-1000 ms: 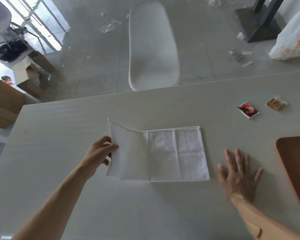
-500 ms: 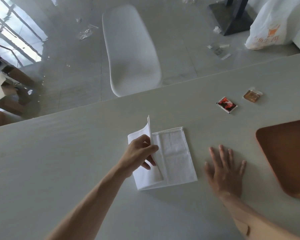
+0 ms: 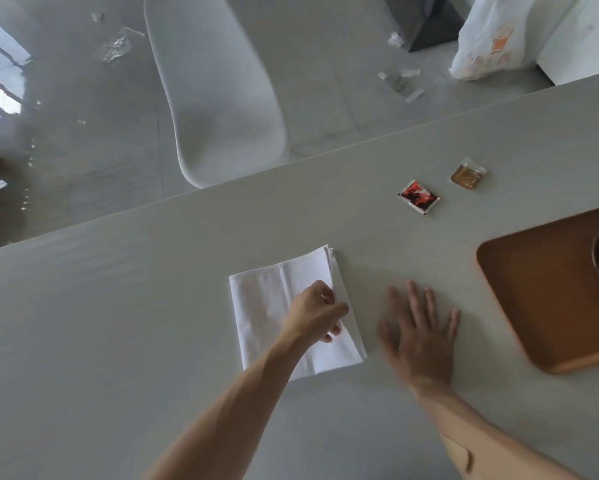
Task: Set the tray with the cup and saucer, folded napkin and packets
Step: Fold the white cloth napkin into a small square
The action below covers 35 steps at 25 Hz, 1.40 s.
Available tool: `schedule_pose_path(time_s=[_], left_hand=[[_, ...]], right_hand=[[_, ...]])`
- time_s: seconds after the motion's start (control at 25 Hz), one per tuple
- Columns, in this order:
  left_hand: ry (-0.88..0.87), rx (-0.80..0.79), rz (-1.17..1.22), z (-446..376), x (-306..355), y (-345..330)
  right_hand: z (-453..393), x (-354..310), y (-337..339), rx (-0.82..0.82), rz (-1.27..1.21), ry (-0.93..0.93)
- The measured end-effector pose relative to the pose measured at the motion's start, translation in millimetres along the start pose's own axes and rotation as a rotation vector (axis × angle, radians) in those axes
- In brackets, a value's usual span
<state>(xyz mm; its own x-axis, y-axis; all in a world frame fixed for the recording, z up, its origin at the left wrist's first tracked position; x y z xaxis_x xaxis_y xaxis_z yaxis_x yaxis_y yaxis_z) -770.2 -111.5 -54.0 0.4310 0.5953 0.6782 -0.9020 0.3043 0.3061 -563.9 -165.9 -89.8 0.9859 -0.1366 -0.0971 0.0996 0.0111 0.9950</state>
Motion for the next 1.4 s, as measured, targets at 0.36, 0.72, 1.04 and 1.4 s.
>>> schedule_pose_path(time_s=[0.36,0.72,1.04,1.4], left_hand=[[-0.086,0.043,-0.407,-1.9,-4.3,-18.4],[-0.623,0.397,-0.453,74.0,-58.2,73.9],[-0.585,0.420,-0.692,23.1,-51.7,38.6],[-0.504,0.506,-0.850,12.3,-87.3,75.9]], right_hand=[[-1.4,4.1,-4.8,-0.008,0.001,-0.009],[-10.2,-31.9,40.1,0.086,-0.178,-0.016],[-12.6,-193.8,24.0,0.086,-0.053,0.541],[-18.5,-156.3,0.9,0.005,0.023,0.376]])
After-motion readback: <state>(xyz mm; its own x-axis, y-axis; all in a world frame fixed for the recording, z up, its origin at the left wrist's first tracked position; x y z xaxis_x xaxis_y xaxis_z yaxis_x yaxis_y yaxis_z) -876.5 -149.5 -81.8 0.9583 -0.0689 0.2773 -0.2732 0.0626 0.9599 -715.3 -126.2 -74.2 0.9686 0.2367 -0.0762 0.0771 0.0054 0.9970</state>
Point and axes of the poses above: each hand's wrist, its own z-axis away from the middle knuckle, its own y-axis out of the back of the hand, x = y × z, the point moved 8 cm from there along -z, towards the middle knuckle, and after that the axes turned 3 degrees about z, right-handed, at the moved point
